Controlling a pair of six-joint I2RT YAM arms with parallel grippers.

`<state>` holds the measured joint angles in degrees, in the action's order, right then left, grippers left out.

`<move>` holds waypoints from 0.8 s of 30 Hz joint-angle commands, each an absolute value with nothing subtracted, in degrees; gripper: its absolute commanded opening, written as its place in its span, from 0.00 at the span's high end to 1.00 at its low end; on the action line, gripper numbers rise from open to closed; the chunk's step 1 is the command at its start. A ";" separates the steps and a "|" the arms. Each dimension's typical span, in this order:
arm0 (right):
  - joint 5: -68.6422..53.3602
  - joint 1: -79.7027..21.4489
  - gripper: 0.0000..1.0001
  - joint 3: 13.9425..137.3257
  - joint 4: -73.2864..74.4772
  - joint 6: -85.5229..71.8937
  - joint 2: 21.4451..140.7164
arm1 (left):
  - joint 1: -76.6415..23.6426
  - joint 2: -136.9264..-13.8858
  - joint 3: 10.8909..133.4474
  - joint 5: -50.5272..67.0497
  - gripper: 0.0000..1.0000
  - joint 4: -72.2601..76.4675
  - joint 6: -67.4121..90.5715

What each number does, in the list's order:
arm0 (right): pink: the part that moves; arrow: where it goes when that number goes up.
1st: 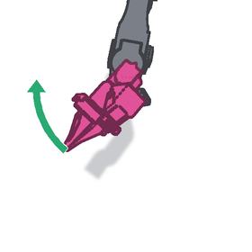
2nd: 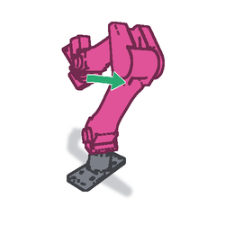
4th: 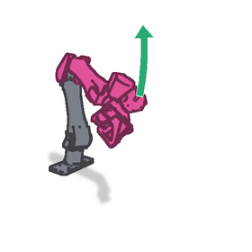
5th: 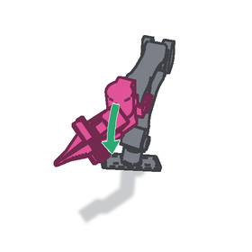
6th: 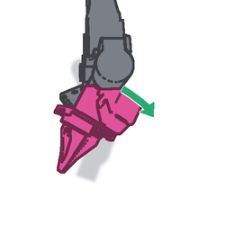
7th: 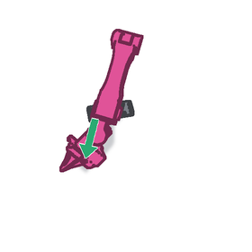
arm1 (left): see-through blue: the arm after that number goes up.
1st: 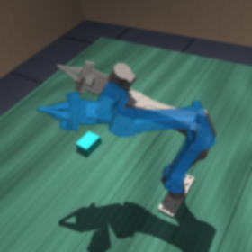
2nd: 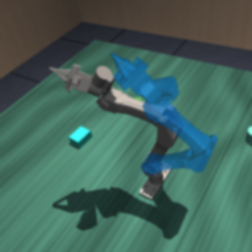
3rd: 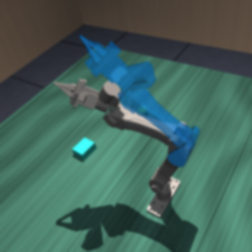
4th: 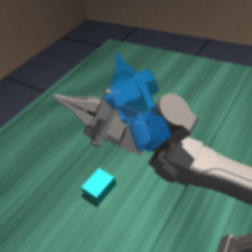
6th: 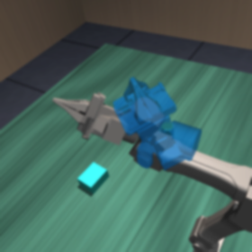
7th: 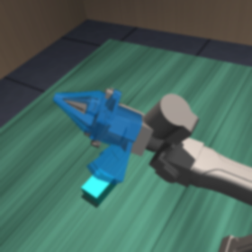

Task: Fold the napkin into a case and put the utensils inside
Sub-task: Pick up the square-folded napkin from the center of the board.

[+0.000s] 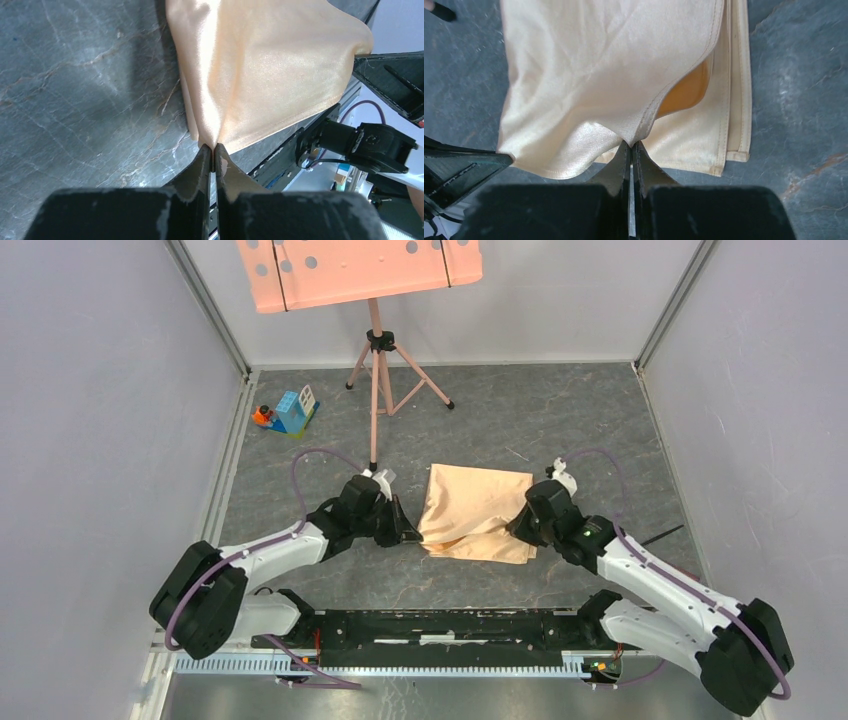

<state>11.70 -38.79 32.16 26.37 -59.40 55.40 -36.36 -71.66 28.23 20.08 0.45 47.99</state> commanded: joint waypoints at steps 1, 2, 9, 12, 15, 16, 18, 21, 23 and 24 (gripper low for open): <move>9.27 -34.83 1.00 32.84 23.00 -53.78 52.20 | -36.12 -70.06 31.66 20.89 0.91 -1.22 49.13; 8.54 -34.45 1.00 33.16 23.37 -53.45 51.81 | -36.13 -69.92 31.92 20.92 0.91 -1.70 49.21; 2.00 -34.33 1.00 35.15 27.09 -54.43 50.40 | -36.12 -68.15 33.03 20.96 0.89 -4.50 49.49; -3.48 -34.28 1.00 34.54 28.13 -55.92 50.69 | -36.13 -68.16 33.63 21.30 0.89 -5.14 49.57; -6.33 -34.25 1.00 33.76 29.72 -56.73 50.27 | -36.13 -67.97 33.76 21.12 0.89 -5.83 49.31; -6.62 -34.27 1.00 33.83 30.78 -56.46 50.23 | -36.12 -67.79 33.57 20.90 0.89 -5.88 49.31; -6.85 -34.23 1.00 33.72 32.25 -55.84 50.30 | -36.12 -67.63 33.13 20.75 0.89 -5.87 49.31; -6.14 -34.10 1.00 33.66 32.78 -55.59 49.76 | -36.17 -67.53 32.65 20.91 0.89 -5.75 49.24; -5.35 -33.85 1.00 34.48 32.90 -55.29 49.65 | -36.18 -67.26 32.28 20.92 0.89 -5.41 49.31; -5.09 -33.69 1.00 34.78 33.03 -55.31 49.69 | -36.12 -67.17 32.11 20.88 0.89 -5.33 49.39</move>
<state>-5.19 -34.33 32.64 31.94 -55.68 50.81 -36.36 -69.14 31.79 20.05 -5.80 48.01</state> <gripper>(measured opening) 0.010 0.108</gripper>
